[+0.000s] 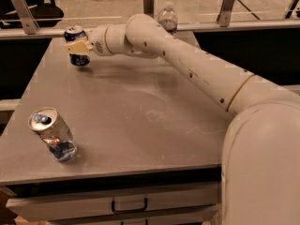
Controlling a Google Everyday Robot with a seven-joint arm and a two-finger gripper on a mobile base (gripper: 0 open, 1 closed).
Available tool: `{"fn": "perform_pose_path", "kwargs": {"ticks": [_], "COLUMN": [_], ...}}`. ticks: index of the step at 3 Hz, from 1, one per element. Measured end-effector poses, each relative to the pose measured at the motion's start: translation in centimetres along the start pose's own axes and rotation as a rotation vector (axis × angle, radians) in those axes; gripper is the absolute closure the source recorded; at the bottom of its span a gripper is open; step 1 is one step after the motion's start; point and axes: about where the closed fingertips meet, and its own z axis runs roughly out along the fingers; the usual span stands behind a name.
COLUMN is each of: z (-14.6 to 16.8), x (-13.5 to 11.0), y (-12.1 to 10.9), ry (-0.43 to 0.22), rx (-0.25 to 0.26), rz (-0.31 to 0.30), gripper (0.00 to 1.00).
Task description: Pick pepsi can
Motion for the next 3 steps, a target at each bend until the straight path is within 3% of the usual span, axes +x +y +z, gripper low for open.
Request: {"fn": "perform_pose_path", "kwargs": {"ticks": [1, 2, 3], "z": [-1.8, -4.3, -6.9], "x": [-2.3, -5.0, -6.6], "y": [2.3, 5.8, 8.2], "ry": [-0.068, -0.159, -0.203], "rx": [-0.094, -0.216, -0.306], "rz": [-0.034, -0.097, -0.112], "gripper": [1.0, 1.0, 1.0]}}
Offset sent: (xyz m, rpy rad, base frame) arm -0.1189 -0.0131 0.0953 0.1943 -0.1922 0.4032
